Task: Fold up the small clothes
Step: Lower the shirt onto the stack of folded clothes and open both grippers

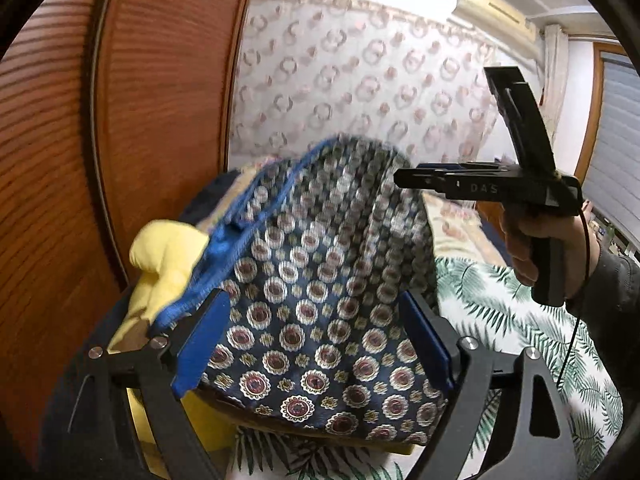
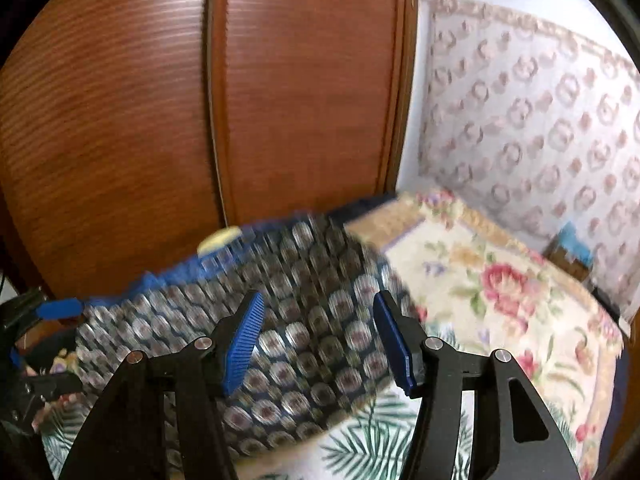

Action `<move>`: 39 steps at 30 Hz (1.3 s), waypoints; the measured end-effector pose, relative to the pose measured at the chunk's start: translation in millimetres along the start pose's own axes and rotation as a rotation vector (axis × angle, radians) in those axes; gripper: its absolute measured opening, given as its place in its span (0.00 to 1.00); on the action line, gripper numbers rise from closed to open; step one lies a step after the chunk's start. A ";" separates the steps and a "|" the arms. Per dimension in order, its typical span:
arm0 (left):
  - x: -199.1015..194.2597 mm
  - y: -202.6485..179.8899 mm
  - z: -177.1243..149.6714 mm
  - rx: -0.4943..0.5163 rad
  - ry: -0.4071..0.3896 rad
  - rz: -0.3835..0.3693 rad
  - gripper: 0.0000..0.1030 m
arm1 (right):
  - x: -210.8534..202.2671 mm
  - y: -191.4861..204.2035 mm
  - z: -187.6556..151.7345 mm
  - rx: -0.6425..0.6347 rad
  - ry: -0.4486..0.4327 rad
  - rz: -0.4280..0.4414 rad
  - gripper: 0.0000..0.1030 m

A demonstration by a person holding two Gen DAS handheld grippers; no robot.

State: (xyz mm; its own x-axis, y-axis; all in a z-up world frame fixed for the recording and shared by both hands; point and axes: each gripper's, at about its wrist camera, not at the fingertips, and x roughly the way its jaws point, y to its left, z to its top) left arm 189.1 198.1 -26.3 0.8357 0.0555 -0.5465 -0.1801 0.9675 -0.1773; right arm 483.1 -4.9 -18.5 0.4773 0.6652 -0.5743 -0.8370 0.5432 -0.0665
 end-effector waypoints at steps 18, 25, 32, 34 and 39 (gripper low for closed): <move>-13.0 -3.3 -3.5 0.020 0.014 0.064 0.86 | 47.9 4.7 -1.4 0.068 0.025 0.016 0.57; -31.5 -16.6 -2.3 0.065 -0.029 0.074 0.99 | -1.3 20.1 -29.0 0.088 -0.020 -0.008 0.57; -52.2 -39.0 -6.1 0.099 -0.043 0.092 0.99 | -58.1 41.2 -58.2 0.093 -0.048 -0.021 0.57; -56.2 -45.2 -8.4 0.108 -0.042 0.084 0.99 | -75.3 45.4 -68.0 0.106 -0.061 -0.022 0.57; -67.7 -67.9 -18.7 0.143 -0.030 0.055 0.99 | -124.8 57.9 -95.7 0.125 -0.091 -0.057 0.57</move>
State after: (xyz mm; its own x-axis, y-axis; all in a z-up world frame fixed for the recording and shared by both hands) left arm 135.1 124.1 7.5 0.8422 0.1148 -0.5269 -0.1522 0.9880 -0.0279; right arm 349.5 -105.5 -28.8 0.5500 0.6720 -0.4959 -0.7706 0.6372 0.0087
